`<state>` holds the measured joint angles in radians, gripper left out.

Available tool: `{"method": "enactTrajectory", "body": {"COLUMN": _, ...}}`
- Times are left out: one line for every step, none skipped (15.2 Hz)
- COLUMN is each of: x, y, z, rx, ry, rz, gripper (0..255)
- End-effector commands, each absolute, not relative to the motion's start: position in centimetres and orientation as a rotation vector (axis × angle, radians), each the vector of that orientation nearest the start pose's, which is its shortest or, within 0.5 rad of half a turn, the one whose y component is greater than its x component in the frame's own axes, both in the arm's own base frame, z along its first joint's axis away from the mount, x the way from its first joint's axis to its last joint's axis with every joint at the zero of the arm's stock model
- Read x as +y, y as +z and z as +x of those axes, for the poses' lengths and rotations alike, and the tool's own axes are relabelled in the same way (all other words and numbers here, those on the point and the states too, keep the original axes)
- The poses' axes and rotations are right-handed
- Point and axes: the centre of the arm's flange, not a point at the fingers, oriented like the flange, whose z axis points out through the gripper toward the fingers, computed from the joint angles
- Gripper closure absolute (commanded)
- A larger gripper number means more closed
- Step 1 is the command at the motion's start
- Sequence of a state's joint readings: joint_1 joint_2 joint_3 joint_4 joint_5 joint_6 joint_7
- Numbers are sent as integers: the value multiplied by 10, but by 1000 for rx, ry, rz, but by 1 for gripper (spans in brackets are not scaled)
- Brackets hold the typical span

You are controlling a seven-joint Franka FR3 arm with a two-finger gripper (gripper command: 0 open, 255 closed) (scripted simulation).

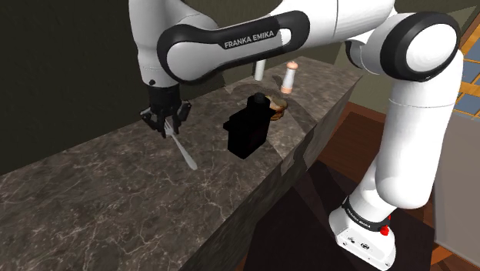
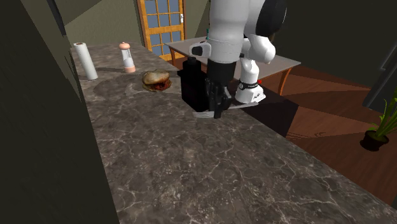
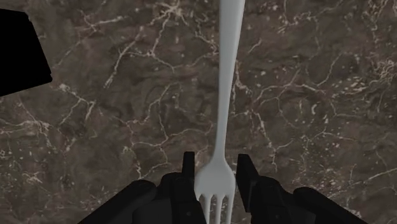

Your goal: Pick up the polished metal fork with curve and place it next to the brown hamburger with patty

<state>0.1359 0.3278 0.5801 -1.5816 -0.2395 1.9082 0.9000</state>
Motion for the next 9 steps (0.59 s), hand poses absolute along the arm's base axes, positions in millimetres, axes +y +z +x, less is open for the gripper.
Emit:
{"method": "enactTrajectory", "body": {"x": 355, "y": 479, "z": 532, "rx": 219, "ry": -117, "rz": -3128, "gripper": 255}}
{"method": "enactTrajectory", "body": {"x": 342, "y": 479, "z": 534, "rx": 219, "ry": -117, "rz": -3128, "gripper": 255}}
{"method": "enactTrajectory", "body": {"x": 329, "y": 479, "z": 536, "rx": 219, "ry": -117, "rz": -3128, "gripper": 255}}
{"method": "enactTrajectory", "body": {"x": 316, "y": 479, "z": 539, "rx": 219, "ry": -117, "rz": -3128, "gripper": 255}}
{"method": "enactTrajectory", "body": {"x": 303, "y": 479, "z": 541, "rx": 219, "ry": -117, "rz": -3128, "gripper": 255}}
{"method": "enactTrajectory", "body": {"x": 290, "y": 479, "z": 543, "rx": 219, "ry": -117, "rz": -3128, "gripper": 255}}
{"method": "enactTrajectory", "body": {"x": 277, "y": 480, "z": 546, "rx": 219, "ry": -117, "rz": -3128, "gripper": 255}}
{"method": "enactTrajectory", "body": {"x": 264, "y": 480, "z": 548, "rx": 219, "ry": -117, "rz": -3128, "gripper": 255}}
{"method": "enactTrajectory", "body": {"x": 251, "y": 480, "z": 550, "rx": 219, "ry": -117, "rz": -3128, "gripper": 255}}
